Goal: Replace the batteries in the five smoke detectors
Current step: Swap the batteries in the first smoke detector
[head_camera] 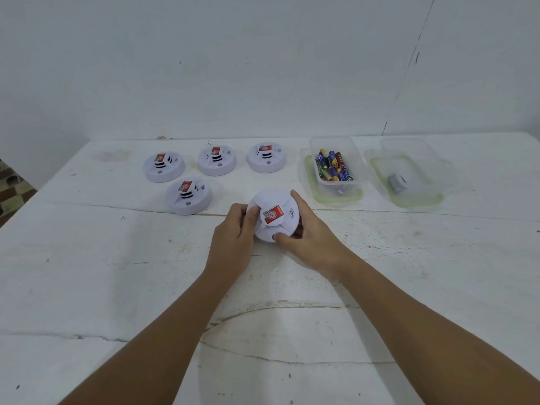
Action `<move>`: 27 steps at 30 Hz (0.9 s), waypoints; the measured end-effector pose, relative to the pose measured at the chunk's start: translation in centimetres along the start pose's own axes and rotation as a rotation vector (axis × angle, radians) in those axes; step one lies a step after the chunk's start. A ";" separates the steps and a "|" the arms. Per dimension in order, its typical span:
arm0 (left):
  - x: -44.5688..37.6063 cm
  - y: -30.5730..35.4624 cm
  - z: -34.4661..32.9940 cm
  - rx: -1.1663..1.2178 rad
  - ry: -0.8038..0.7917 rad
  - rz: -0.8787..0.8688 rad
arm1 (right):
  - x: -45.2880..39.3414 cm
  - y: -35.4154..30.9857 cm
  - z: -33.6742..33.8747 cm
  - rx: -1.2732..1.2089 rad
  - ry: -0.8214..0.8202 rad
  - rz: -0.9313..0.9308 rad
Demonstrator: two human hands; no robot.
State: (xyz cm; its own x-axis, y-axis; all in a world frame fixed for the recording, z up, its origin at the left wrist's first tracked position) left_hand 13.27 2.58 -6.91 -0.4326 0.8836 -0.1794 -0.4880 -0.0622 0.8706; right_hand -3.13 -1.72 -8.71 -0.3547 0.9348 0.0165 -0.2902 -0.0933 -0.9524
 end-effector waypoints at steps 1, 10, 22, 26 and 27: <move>0.0 -0.1 0.0 0.000 0.002 0.001 | 0.0 0.0 0.0 0.000 -0.002 -0.001; -0.1 -0.3 0.0 -0.014 0.000 -0.005 | 0.0 0.0 0.0 0.021 0.001 0.003; -0.1 -0.2 0.0 0.015 -0.004 0.006 | 0.1 -0.1 -0.1 0.003 -0.005 -0.015; -0.1 -0.1 -0.1 0.009 -0.013 -0.002 | 0.2 -0.3 -0.1 0.001 -0.004 -0.008; -0.1 -0.1 -0.1 0.010 -0.014 0.000 | 0.1 -0.2 -0.1 0.000 -0.003 -0.007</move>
State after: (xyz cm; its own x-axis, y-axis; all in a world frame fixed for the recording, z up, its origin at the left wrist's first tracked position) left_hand 13.26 2.45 -7.06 -0.4219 0.8899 -0.1734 -0.4807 -0.0575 0.8750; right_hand -3.01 -1.53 -8.53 -0.3557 0.9343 0.0238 -0.2927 -0.0872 -0.9522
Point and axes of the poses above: each hand's wrist, its own x-axis away from the middle knuckle, its own z-axis out of the back of the hand, y = z × x, the point moved 10 cm from there along -x, towards the middle knuckle, and after that the axes turned 7 degrees about y, right-handed, at the moved point
